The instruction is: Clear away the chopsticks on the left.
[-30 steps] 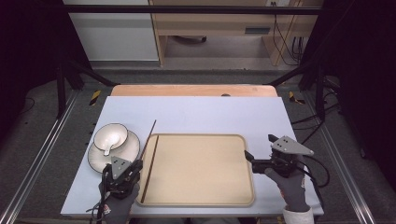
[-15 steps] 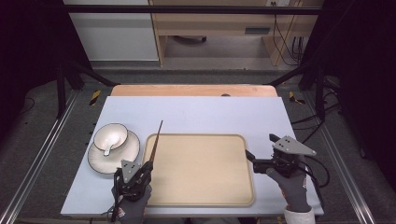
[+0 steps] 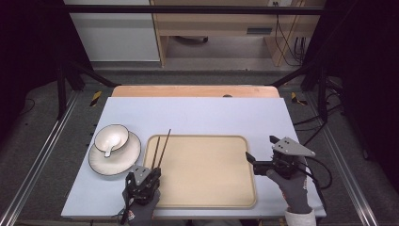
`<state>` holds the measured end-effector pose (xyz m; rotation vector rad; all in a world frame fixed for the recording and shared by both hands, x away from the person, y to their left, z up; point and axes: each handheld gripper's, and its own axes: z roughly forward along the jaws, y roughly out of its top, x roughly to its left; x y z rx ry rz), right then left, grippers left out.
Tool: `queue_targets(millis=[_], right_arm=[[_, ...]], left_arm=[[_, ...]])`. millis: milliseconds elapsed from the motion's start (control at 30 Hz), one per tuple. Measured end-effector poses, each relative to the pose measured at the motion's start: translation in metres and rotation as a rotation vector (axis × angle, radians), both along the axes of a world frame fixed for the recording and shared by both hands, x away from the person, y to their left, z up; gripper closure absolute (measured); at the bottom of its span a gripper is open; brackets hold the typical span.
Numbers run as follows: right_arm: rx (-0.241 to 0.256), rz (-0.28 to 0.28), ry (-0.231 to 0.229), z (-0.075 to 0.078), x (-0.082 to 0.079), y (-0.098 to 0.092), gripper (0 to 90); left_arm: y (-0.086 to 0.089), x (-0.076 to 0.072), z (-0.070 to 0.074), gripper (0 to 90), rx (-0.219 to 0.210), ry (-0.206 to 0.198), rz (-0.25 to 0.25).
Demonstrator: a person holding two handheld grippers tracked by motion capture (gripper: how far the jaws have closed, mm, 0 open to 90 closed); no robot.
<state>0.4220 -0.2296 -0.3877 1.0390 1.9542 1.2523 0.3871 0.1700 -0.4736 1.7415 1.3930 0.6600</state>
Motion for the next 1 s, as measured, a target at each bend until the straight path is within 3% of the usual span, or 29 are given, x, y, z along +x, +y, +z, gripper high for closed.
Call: queue_targets(millis=[433, 800, 1000], right_arm=[[-0.006, 0.0, 0.004, -0.001, 0.001, 0.001, 1.4], [-0.012, 0.003, 0.008, -0.002, 0.001, 0.002, 1.4], [-0.011, 0.003, 0.007, -0.002, 0.001, 0.002, 1.3]], left_arm=[[-0.007, 0.004, -0.006, 83.8, 0.05, 0.068, -0.019], [-0.01, 0.007, -0.007, 83.4, 0.089, 0.104, -0.037], [-0.011, 0.008, -0.006, 81.4, 0.094, 0.105, -0.045]])
